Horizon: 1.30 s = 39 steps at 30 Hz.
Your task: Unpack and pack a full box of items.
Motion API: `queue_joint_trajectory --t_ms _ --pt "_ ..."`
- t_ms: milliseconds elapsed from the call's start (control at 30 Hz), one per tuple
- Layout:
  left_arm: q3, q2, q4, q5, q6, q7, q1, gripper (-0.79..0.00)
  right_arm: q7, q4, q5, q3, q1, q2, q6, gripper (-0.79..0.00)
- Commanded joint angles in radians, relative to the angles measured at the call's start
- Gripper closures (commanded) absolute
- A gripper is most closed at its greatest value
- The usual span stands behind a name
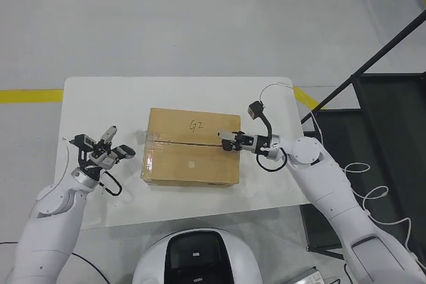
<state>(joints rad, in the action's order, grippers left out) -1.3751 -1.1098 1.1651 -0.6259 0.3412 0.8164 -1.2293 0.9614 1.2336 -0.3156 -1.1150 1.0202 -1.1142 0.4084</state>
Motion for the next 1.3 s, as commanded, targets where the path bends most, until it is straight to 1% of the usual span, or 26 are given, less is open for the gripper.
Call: queue_joint_trajectory --t_ms 0,133,200,267,367,467,533,700,867,1033,1100,1267 --pt "0.015 -0.005 -0.031 0.012 0.008 -0.004 0.027 -0.785 0.002 -0.001 -0.002 -0.002 0.0 0.0 0.004 -0.785" --pt "0.05 -0.015 -0.091 0.013 -0.003 0.015 0.084 -0.785 0.005 -0.005 -0.008 -0.003 -0.001 0.0 0.009 -0.785" --pt "0.064 -0.02 -0.118 -0.022 -0.025 0.061 0.105 -0.785 0.007 -0.008 -0.012 -0.003 -0.001 -0.001 0.01 -0.785" --pt "0.072 -0.022 -0.144 -0.023 -0.04 0.102 0.123 -0.785 0.009 -0.011 -0.016 -0.004 -0.002 -0.001 0.013 -0.785" --pt "0.08 -0.022 -0.178 -0.014 -0.064 0.132 0.141 -0.785 0.014 -0.013 -0.019 -0.007 -0.003 -0.001 0.017 -0.785" --pt "0.088 -0.024 -0.199 0.003 -0.067 0.128 0.155 -0.785 0.016 -0.016 -0.021 -0.009 -0.006 -0.001 0.017 -0.785" --pt "0.095 -0.029 -0.215 -0.014 -0.076 0.13 0.166 -0.785 0.017 -0.019 -0.021 -0.009 -0.007 -0.001 0.018 -0.785" --pt "0.116 -0.04 -0.279 -0.049 -0.117 0.164 0.22 -0.785 0.019 -0.027 -0.022 -0.006 -0.011 -0.002 0.019 -0.785" --pt "0.119 -0.048 -0.34 -0.074 -0.126 0.164 0.259 -0.785 0.017 -0.037 -0.022 -0.007 -0.015 -0.003 0.02 -0.785" --pt "0.124 -0.063 -0.365 -0.133 -0.113 0.154 0.273 -0.785 0.016 -0.04 -0.023 -0.008 -0.015 -0.004 0.02 -0.785" --pt "0.121 -0.068 -0.368 -0.162 -0.092 0.153 0.277 -0.785 0.015 -0.041 -0.021 -0.008 -0.015 -0.004 0.02 -0.785" --pt "0.099 -0.067 -0.349 -0.186 -0.078 0.162 0.271 -0.785 0.015 -0.042 -0.018 -0.008 -0.014 -0.004 0.017 -0.785"
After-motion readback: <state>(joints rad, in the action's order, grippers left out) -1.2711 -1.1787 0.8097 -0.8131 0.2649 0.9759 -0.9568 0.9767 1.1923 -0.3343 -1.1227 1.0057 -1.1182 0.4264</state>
